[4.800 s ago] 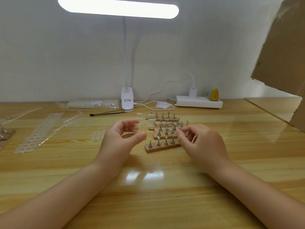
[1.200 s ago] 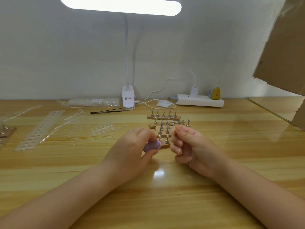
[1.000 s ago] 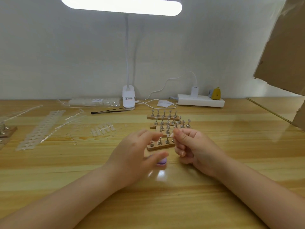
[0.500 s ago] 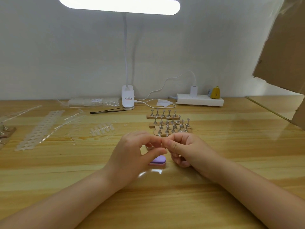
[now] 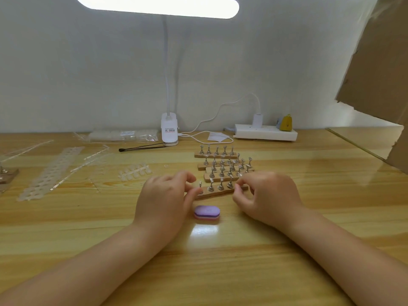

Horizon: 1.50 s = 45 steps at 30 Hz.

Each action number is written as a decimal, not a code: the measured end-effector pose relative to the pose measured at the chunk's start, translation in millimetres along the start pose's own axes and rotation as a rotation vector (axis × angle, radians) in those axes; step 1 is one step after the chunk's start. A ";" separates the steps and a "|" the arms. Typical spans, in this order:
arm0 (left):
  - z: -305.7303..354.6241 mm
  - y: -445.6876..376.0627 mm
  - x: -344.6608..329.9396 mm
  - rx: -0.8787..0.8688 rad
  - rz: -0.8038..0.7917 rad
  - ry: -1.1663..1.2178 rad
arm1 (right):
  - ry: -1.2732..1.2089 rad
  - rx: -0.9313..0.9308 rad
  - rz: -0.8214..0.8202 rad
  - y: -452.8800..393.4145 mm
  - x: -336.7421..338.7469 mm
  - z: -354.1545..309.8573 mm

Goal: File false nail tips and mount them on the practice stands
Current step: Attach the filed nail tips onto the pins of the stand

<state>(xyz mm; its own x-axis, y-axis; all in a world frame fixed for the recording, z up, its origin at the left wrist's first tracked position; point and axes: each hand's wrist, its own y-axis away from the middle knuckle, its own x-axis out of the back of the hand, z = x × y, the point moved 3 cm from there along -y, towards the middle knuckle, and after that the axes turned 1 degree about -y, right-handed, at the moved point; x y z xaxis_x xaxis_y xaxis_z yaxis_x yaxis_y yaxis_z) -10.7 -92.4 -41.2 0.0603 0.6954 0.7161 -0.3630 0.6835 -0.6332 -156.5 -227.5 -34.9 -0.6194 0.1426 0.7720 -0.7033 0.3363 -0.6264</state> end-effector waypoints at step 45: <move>6.9 1.2 2.8 -0.093 0.056 0.386 | -0.662 -0.057 0.060 4.9 -9.1 -27.3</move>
<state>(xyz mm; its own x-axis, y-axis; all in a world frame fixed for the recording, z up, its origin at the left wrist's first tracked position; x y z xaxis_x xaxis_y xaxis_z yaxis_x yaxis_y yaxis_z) -17.5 -91.2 -37.9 0.3942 0.7525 0.5277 -0.2913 0.6468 -0.7048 -144.8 -201.7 -42.0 -0.7530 -0.4332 0.4953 -0.6527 0.3965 -0.6456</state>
